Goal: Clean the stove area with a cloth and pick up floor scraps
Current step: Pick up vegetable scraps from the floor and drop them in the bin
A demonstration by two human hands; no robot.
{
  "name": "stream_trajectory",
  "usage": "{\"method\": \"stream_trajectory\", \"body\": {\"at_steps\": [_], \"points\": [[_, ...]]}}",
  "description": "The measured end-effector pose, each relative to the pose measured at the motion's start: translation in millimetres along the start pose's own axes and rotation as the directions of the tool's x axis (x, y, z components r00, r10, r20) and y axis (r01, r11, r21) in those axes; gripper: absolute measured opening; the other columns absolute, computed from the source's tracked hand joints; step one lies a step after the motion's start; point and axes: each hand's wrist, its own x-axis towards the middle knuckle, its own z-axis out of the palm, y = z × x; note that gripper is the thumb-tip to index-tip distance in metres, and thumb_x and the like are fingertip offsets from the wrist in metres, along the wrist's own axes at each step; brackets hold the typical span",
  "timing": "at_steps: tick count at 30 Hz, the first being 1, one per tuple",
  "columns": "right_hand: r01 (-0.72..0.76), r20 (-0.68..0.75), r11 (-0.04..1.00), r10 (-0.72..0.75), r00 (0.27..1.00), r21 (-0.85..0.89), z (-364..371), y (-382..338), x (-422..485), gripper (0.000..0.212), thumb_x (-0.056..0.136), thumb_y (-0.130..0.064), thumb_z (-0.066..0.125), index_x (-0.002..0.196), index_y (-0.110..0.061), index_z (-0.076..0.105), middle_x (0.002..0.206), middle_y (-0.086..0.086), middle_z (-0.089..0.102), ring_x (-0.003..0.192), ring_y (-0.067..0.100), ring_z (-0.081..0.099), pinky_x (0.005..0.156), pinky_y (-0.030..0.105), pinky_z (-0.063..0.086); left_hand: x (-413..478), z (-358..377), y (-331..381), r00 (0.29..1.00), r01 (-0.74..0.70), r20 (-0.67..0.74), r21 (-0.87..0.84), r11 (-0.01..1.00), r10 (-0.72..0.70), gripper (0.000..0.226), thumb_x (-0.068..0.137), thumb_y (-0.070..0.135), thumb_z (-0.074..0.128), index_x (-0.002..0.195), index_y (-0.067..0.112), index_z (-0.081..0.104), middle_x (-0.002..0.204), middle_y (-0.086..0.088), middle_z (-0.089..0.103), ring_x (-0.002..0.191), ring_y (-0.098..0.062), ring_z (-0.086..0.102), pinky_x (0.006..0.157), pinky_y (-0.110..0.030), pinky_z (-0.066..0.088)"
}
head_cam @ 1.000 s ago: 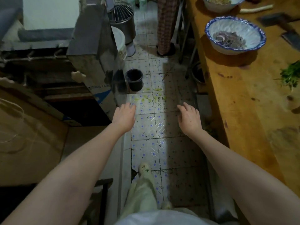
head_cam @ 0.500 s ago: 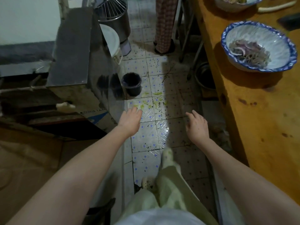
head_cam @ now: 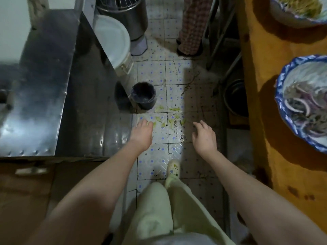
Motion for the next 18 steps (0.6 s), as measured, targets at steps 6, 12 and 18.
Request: {"method": "stream_trajectory", "body": {"at_steps": [6, 12, 18], "points": [[-0.001, 0.134, 0.998, 0.010, 0.991, -0.068, 17, -2, 47, 0.048, 0.094, -0.014, 0.047, 0.141, -0.016, 0.038, 0.152, 0.012, 0.030, 0.138, 0.029, 0.030, 0.115, 0.045, 0.023, 47, -1, -19, 0.999, 0.038, 0.012, -0.043, 0.998, -0.037, 0.046, 0.090, 0.014, 0.052, 0.133, 0.011, 0.039, 0.134, -0.012, 0.042, 0.120, -0.029, 0.045, 0.097, -0.039, 0.040], [-0.006, 0.094, 0.997, 0.014, 0.995, -0.076, 12, -13, 126, 0.051, 0.088, -0.014, 0.054, 0.138, -0.015, 0.042, 0.149, 0.015, 0.034, 0.134, 0.033, 0.035, 0.112, 0.045, 0.027, 104, -2, -38, 0.999, 0.052, -0.003, -0.089, 0.995, -0.053, 0.046, 0.089, 0.012, 0.050, 0.134, 0.012, 0.040, 0.134, -0.012, 0.042, 0.120, -0.030, 0.044, 0.096, -0.039, 0.039], [-0.010, 0.073, 0.998, 0.015, 0.997, -0.066, 50, -22, 194, 0.050, 0.090, -0.010, 0.052, 0.139, -0.012, 0.040, 0.149, 0.014, 0.035, 0.134, 0.032, 0.035, 0.113, 0.046, 0.027, 162, 19, -60, 0.997, 0.061, -0.051, -0.089, 0.994, -0.066, 0.042, 0.089, 0.015, 0.050, 0.130, 0.011, 0.042, 0.129, -0.013, 0.044, 0.117, -0.031, 0.046, 0.095, -0.040, 0.041]]}}
